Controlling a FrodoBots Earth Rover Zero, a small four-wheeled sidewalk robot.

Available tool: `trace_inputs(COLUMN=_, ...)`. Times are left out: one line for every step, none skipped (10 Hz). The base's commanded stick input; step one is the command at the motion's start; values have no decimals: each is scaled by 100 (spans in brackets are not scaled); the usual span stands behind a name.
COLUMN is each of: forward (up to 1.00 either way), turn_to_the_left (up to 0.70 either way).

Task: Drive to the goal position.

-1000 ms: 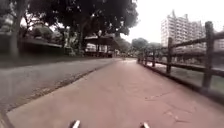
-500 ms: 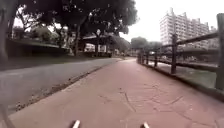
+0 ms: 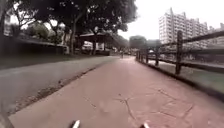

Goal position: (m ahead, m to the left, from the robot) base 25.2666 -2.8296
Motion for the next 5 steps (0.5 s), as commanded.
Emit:
trace_inputs(forward=70, turn_to_the_left=0)
trace_inputs(forward=70, turn_to_the_left=0)
trace_inputs(forward=70, turn_to_the_left=0)
trace_inputs(forward=70, turn_to_the_left=0)
trace_inputs(forward=70, turn_to_the_left=0)
